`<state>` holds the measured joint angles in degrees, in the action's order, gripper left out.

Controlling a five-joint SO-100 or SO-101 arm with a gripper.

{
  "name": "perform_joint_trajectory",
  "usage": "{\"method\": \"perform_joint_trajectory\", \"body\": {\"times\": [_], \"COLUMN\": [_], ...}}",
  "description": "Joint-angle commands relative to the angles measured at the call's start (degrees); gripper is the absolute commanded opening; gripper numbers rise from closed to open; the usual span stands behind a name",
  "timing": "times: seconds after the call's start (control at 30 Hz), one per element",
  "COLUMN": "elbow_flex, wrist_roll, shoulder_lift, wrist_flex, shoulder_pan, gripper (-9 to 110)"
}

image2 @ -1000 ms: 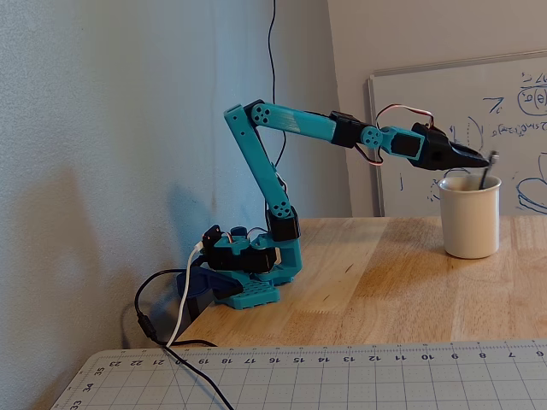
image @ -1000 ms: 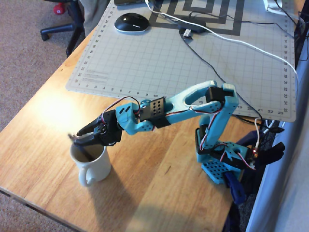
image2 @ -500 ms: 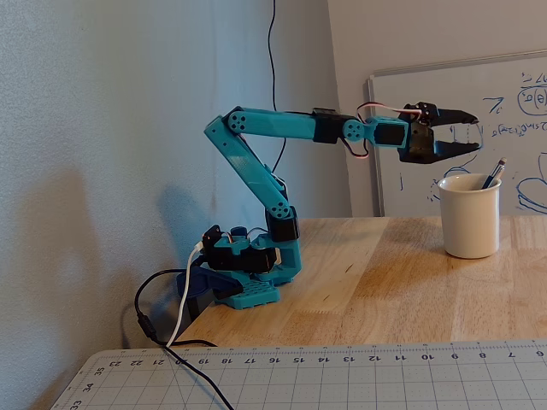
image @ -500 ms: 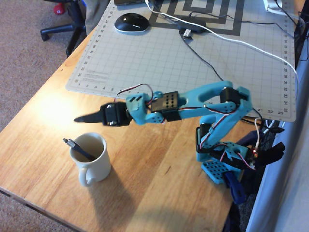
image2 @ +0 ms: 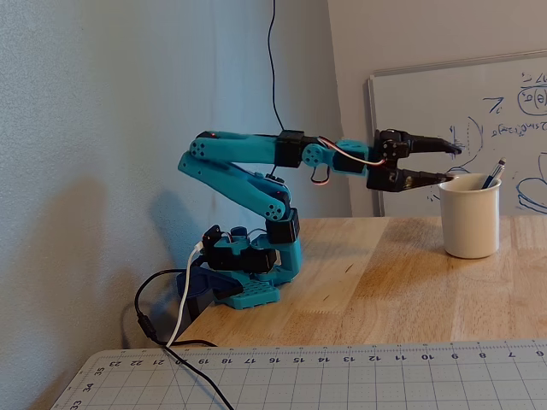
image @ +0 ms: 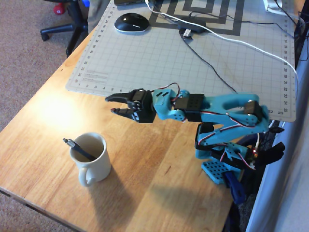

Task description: Grasp a pen and put it in a mug.

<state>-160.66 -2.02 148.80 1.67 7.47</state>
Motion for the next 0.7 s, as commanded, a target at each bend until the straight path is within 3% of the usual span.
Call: {"method": "perform_joint_trajectory", "body": {"times": [0.0, 0.3, 0.67], "elbow_flex": [0.44, -0.09, -8.96], "wrist_roll": [-0.44, 0.18, 12.22], "shoulder_lift": [10.11, 25.49, 37.44], "wrist_flex": [12.48, 50.45, 60.21], "shoulder_pan": [-0.62, -0.62, -1.41], "gripper": [9, 5, 5]}}
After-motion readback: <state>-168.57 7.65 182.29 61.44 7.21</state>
